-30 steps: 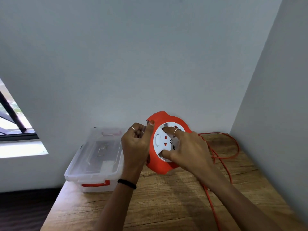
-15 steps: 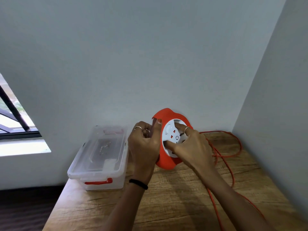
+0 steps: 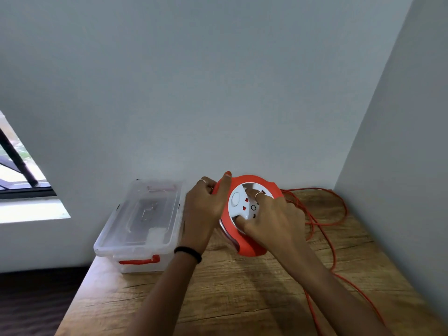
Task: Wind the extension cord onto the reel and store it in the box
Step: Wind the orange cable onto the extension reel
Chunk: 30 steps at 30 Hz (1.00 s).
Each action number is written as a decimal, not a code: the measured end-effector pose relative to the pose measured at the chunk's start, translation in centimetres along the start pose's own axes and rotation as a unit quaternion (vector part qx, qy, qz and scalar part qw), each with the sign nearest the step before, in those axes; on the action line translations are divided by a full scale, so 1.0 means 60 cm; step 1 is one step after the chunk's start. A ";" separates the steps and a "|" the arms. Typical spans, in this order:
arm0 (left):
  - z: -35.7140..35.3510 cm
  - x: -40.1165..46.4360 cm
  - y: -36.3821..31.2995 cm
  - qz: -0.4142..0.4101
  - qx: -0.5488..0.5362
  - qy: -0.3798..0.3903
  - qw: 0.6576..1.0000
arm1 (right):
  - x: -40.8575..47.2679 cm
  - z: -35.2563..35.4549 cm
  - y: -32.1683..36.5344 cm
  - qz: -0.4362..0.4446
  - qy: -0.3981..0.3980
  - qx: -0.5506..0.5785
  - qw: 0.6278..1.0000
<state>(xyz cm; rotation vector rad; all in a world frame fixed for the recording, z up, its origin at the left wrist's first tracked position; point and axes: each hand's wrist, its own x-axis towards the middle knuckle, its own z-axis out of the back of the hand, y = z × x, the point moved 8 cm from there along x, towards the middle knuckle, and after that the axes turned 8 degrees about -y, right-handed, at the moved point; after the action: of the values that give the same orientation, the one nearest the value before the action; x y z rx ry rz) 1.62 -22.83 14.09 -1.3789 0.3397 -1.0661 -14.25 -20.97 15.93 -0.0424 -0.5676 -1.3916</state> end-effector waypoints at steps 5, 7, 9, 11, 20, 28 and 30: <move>-0.019 0.013 0.002 -0.034 0.063 0.051 0.996 | -0.007 -0.001 0.002 0.017 -0.014 -0.009 1.000; -0.017 0.007 -0.003 -0.047 0.042 0.034 0.997 | -0.010 -0.003 -0.002 0.009 -0.022 -0.007 1.000; -0.012 -0.001 -0.009 -0.064 0.033 0.008 0.997 | -0.009 -0.008 -0.008 -0.004 -0.029 -0.002 1.000; -0.007 -0.009 -0.011 -0.071 0.024 -0.022 0.997 | -0.006 -0.014 -0.017 -0.023 -0.035 0.012 0.999; -0.008 -0.057 0.019 -0.019 -0.008 -0.086 0.996 | -0.022 -0.042 -0.046 -0.104 -0.016 0.064 0.992; -0.009 -0.038 0.042 0.038 -0.051 -0.025 0.998 | -0.021 0.006 -0.038 0.014 0.083 0.076 0.994; -0.005 -0.024 0.038 0.040 -0.053 0.001 0.998 | -0.020 0.051 -0.042 0.075 0.022 0.085 0.993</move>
<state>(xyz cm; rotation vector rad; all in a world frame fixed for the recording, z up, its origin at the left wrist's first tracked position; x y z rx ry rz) 1.58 -22.30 11.42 -1.4475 0.4546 -0.9956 -17.75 -19.30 17.39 0.0804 -0.6318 -1.1922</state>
